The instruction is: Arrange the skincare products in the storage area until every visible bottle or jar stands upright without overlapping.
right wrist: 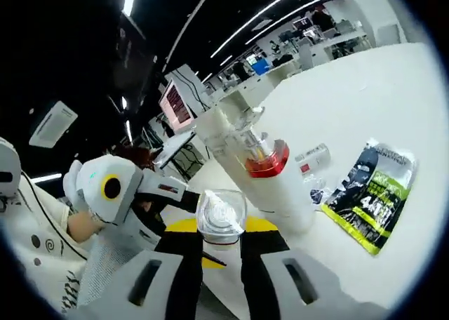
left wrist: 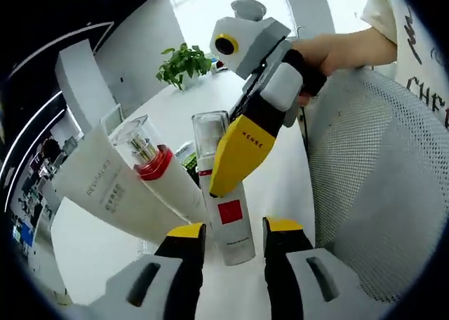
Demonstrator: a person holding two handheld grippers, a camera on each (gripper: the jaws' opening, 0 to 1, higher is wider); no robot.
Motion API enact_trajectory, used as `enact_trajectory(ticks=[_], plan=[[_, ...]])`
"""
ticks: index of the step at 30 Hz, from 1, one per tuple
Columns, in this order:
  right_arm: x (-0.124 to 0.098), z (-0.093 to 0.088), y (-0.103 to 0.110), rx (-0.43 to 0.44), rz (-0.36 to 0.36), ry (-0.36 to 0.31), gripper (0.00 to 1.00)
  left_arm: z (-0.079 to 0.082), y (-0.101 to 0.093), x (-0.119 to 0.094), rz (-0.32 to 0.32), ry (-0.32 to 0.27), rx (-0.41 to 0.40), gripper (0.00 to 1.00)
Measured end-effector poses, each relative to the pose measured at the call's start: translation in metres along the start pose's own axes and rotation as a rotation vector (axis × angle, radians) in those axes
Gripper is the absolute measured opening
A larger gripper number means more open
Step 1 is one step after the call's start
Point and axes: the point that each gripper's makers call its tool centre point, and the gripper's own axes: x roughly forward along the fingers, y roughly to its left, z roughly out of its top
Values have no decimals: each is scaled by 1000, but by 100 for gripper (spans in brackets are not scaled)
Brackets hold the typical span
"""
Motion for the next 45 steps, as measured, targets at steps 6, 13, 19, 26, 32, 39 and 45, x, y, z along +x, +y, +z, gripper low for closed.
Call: enact_trajectory(ticks=[6,13,19,26,32,39,45], plan=[[-1,-8,-5,-299,-13,133,19,3,2,8,-36,-17,27,37],[5,-28,-4,-593,26,304,19,-1,-3,24,-93,-3,102,34],[8,-28,-1,-671,68,341,19,-8,-8,36,-124,41,160,34],[13,-25,-3,-672,76,325,20,-10,-10,43,-116,61,109,27],[16,-17,-4,-655,59,283,21,-3,-2,48,-113,-16,-73,25],[16,-17,-8,-641,42,263,22,-4,-3,55,-100,-1,-87,25],[17,-28,-10,-583,100,280,21,-14,-13,55,-141,40,-76,25]])
